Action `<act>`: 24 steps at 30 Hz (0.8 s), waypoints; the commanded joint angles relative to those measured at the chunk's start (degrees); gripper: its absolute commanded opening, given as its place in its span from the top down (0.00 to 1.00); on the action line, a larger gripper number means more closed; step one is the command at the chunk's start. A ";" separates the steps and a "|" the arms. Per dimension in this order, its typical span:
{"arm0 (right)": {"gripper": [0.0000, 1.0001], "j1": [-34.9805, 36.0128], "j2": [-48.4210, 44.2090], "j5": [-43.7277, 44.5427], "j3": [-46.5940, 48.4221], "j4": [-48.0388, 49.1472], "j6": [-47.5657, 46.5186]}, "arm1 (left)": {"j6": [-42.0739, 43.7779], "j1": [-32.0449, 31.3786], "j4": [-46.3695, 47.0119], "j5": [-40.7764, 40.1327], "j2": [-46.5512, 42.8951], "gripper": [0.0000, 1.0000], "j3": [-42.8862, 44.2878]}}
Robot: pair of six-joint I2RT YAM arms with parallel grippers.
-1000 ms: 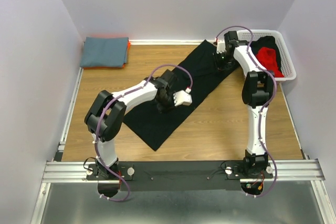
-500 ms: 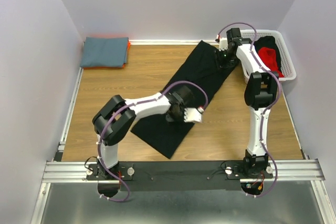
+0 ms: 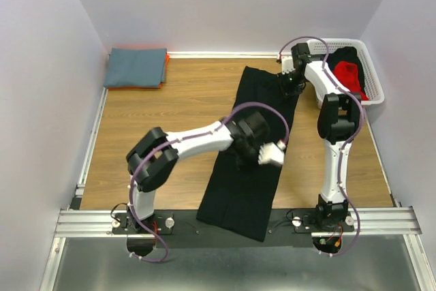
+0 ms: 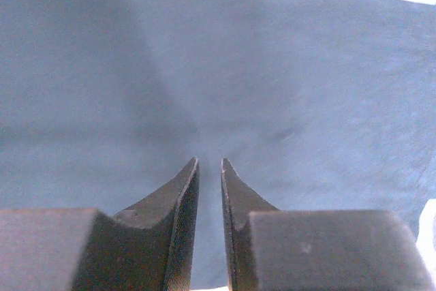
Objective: Fold and stack the t-shirts
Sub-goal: Fold the tshirt
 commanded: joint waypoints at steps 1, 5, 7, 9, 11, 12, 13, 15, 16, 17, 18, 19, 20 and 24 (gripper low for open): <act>0.55 3.09 4.45 -0.95 0.29 -0.16 -1.03 | -1.82 10.62 -0.01 9.80 -5.52 0.73 2.04; 0.56 5.64 9.73 -0.60 6.42 0.27 0.46 | -5.33 22.64 3.14 12.61 -7.97 0.73 1.69; 0.58 6.35 13.06 -0.51 8.98 0.45 0.90 | -6.92 27.14 4.03 14.11 -8.77 0.74 1.08; 0.58 7.58 14.83 -0.60 13.02 0.80 1.34 | -8.41 31.45 5.35 15.60 -10.17 0.74 -0.68; 0.58 8.89 17.72 -0.95 15.83 1.41 1.87 | -9.38 37.61 7.27 15.09 -11.05 0.74 -1.91; 0.58 9.59 18.78 -1.73 18.55 1.77 2.22 | -10.17 39.28 7.90 13.69 -11.41 0.74 -2.87; 0.58 10.21 19.66 -1.92 20.05 2.12 2.66 | -10.87 41.38 8.42 12.28 -11.41 0.74 -3.06; 0.58 11.88 22.47 -3.32 23.04 3.35 3.28 | -13.23 43.07 9.83 9.73 -10.71 0.74 -3.06; 0.58 12.76 23.79 -3.15 25.58 5.01 4.06 | -14.03 44.03 10.88 9.28 -10.36 0.74 -2.89; 0.57 12.94 24.06 -3.76 26.82 5.89 4.42 | -15.52 44.30 11.50 9.11 -9.31 0.74 -2.27; 0.57 12.94 24.15 -4.81 27.53 6.68 4.68 | -15.54 44.22 11.85 9.10 -8.61 0.74 -1.75; 0.55 12.85 23.72 -5.77 27.89 7.65 4.86 | -16.67 44.22 12.21 9.71 -7.82 0.74 -1.13; 0.54 12.85 23.10 -6.13 27.45 9.92 5.04 | -17.72 44.22 13.43 9.89 -6.94 0.74 -0.43; 0.48 12.33 16.53 -5.44 25.52 12.23 5.30 | -21.77 43.95 15.98 11.03 -0.62 0.74 6.32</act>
